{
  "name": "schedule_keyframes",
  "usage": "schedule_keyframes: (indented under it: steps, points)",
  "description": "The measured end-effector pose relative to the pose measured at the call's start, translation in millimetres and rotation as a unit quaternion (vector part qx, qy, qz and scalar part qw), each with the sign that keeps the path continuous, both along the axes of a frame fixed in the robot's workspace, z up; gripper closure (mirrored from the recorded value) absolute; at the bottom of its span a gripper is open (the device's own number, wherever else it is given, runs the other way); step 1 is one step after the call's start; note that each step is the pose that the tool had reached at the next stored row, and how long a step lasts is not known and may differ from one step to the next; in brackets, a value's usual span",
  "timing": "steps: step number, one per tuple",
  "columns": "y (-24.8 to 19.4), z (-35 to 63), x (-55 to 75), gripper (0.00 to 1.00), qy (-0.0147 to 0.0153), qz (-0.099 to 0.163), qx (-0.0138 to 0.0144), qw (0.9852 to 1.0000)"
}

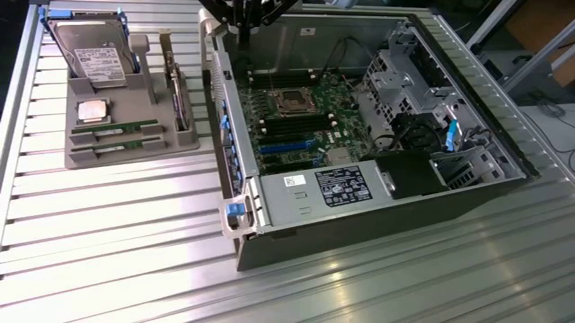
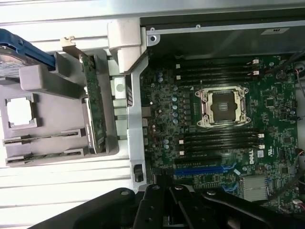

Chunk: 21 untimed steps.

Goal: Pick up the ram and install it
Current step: 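Reach for the ram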

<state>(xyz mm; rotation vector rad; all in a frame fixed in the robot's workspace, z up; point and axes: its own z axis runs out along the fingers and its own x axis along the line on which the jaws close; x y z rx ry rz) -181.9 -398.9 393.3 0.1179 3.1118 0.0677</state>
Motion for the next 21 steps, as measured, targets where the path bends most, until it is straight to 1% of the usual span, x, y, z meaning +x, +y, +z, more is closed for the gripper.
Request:
schedule_keyframes:
  steps: [1, 4, 9, 21]
  points:
    - [0.0, 0.0, -4.3, 0.89, 0.0000, 0.000, 0.0000, 1.0000]
    - [0.0, 0.0, -10.1, 0.89, 0.0000, 0.000, 0.0000, 1.0000]
    - [0.0, 0.0, -27.1, 0.89, -0.0002, 0.000, 0.0000, 1.0000]
    - [0.0, 0.0, -50.5, 0.89, -0.0002, 0.000, 0.0000, 1.0000]
